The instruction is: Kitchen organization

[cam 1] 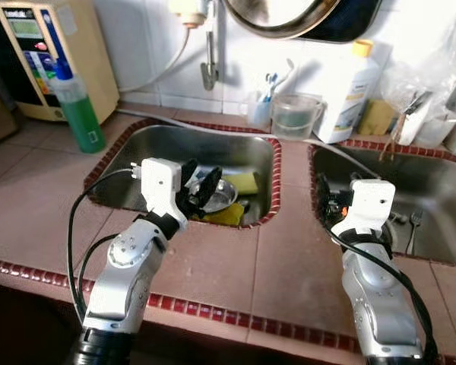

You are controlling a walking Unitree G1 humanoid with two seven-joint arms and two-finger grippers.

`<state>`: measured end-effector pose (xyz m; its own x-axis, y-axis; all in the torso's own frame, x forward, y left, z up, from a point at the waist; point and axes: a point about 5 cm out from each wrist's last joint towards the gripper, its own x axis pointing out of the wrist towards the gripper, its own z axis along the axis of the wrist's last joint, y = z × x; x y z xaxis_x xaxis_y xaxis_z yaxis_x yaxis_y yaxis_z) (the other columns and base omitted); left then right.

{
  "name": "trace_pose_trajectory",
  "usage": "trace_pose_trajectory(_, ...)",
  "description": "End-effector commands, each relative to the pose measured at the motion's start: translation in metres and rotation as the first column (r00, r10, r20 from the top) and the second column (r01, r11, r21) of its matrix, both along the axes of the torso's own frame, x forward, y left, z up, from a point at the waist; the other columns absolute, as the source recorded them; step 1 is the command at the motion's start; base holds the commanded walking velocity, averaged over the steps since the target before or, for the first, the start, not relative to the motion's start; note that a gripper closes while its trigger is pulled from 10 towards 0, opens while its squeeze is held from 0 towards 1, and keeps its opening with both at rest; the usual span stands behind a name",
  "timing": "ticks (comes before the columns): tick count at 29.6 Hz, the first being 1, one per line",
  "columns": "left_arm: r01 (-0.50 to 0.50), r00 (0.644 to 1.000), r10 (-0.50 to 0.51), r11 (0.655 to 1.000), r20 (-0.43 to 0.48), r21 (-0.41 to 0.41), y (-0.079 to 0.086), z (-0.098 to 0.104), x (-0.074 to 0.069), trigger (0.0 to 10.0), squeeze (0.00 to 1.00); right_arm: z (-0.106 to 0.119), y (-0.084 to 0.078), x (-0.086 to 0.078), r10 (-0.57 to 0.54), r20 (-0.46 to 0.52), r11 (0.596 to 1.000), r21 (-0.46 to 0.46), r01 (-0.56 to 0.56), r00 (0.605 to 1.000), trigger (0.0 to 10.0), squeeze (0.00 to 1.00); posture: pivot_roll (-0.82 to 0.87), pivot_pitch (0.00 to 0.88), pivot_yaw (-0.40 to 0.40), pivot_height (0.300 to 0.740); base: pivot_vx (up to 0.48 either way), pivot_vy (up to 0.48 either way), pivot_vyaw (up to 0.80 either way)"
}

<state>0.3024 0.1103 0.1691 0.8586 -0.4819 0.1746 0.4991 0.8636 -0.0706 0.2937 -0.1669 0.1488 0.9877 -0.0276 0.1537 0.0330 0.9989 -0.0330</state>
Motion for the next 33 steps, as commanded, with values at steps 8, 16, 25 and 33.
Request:
trace_pose_trajectory(8, 0.008, 1.000, -0.008, 1.000, 0.016, 0.007, -0.0012, 0.0026, -0.0013, 10.0, 0.00, 0.0036, 0.0004, -0.0008, 0.007, 0.013, 1.000, -0.003, -0.006, 1.000, 10.0, 0.00, -0.11, 0.029, -0.008, 0.703, 0.000, 0.000, 0.00)
trace_pose_trajectory(16, 0.004, 1.000, -0.004, 1.000, 0.014, 0.008, -0.0004, 0.0023, -0.0014, 10.0, 0.00, 0.0031, -0.0005, -0.0015, 0.004, 0.009, 1.000, -0.003, -0.004, 1.000, 10.0, 0.00, -0.11, 0.037, -0.008, 0.703, -0.160, 0.000, 0.00)
trace_pose_trajectory(25, 0.001, 1.000, -0.001, 1.000, 0.011, 0.008, 0.0001, 0.0021, -0.0014, 10.0, 0.00, 0.0029, -0.0007, -0.0016, 0.002, 0.008, 1.000, -0.001, -0.002, 1.000, 10.0, 0.00, -0.11, 0.040, -0.008, 0.703, -0.218, 0.000, 0.00)
trace_pose_trajectory(33, 0.002, 1.000, -0.002, 1.000, 0.012, 0.010, 0.0009, 0.0029, -0.0021, 10.0, 0.00, 0.0022, -0.0008, -0.0026, -0.001, 0.005, 1.000, 0.001, 0.001, 1.000, 10.0, 0.00, -0.10, 0.049, -0.002, 0.703, 0.000, 0.000, 0.00)
